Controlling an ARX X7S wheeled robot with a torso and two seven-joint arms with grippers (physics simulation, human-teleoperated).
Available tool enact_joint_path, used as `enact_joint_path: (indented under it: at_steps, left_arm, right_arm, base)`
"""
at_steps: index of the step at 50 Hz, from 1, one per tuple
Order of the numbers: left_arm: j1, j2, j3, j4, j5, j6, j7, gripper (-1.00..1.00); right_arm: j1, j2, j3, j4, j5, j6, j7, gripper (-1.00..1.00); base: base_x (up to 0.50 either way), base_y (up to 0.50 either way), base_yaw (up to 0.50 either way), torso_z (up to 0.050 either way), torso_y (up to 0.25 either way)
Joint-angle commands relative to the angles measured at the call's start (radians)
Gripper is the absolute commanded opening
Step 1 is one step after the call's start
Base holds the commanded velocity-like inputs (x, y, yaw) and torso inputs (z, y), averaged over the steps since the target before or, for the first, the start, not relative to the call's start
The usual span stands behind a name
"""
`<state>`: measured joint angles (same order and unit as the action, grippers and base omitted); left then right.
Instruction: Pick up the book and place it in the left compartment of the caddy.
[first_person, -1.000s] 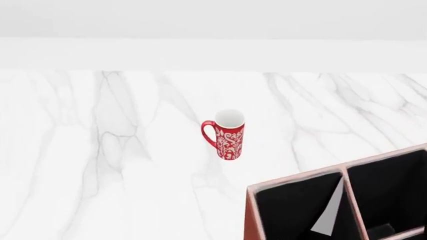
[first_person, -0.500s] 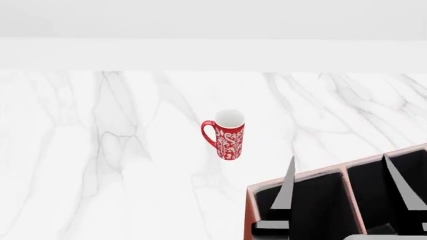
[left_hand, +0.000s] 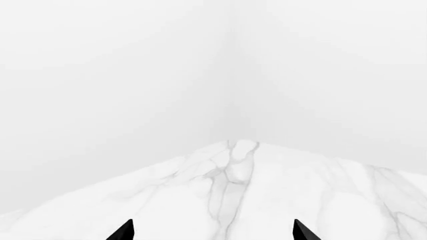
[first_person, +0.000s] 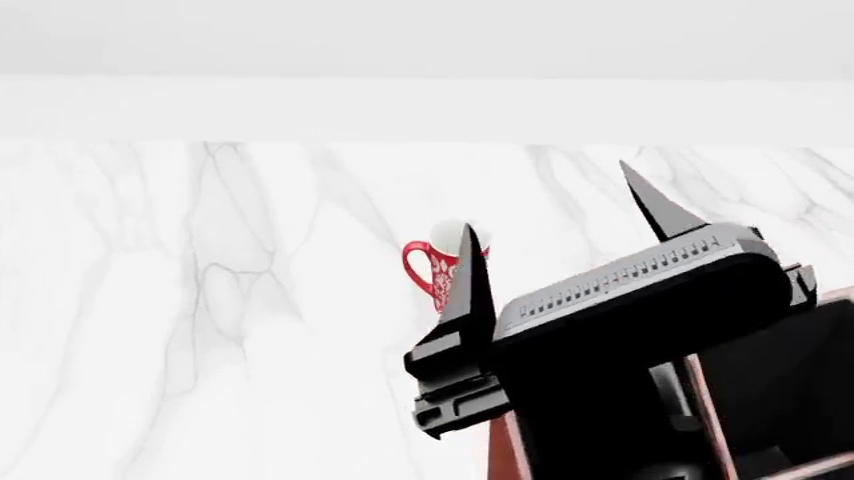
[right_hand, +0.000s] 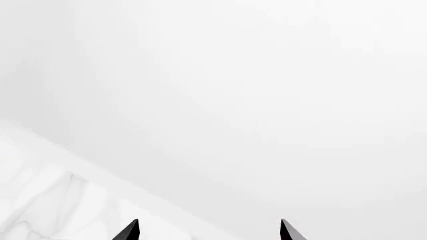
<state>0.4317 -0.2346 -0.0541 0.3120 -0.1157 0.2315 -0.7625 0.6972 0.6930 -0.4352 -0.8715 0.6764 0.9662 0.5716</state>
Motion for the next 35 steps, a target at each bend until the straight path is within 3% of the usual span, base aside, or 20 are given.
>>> enact_joint_path:
  at_steps: [1,11,20,27,35]
  left_arm:
    - [0.004,-0.003,0.001,-0.001,-0.004,0.007,-0.004,1.0]
    - [0.0,-0.007,0.004,-0.011,-0.01,0.012,-0.004,1.0]
    - [-0.003,-0.009,0.007,-0.02,-0.014,0.018,-0.006,1.0]
    - [-0.006,-0.01,0.011,-0.02,-0.012,0.012,-0.009,1.0]
    - [-0.007,-0.013,0.013,-0.019,-0.012,0.011,-0.013,1.0]
  right_arm:
    - [0.225,-0.015,-0.19,0.123,-0.065,0.024,-0.157,1.0]
    - [0.26,0.011,-0.34,0.249,-0.154,-0.209,-0.417,1.0]
    - [0.262,-0.016,-0.334,0.354,-0.104,-0.301,-0.534,1.0]
    - [0.245,-0.006,-0.367,0.406,-0.155,-0.513,-0.701,1.0]
    - [0.274,-0.027,-0.365,0.422,-0.105,-0.517,-0.762,1.0]
  base:
    - [0.0,0.0,0.0,0.0,0.0]
    - [0.0,0.0,0.0,0.0,0.0]
    - [0.0,0.0,0.0,0.0,0.0]
    - [0.0,0.0,0.0,0.0,0.0]
    - [0.0,0.0,0.0,0.0,0.0]
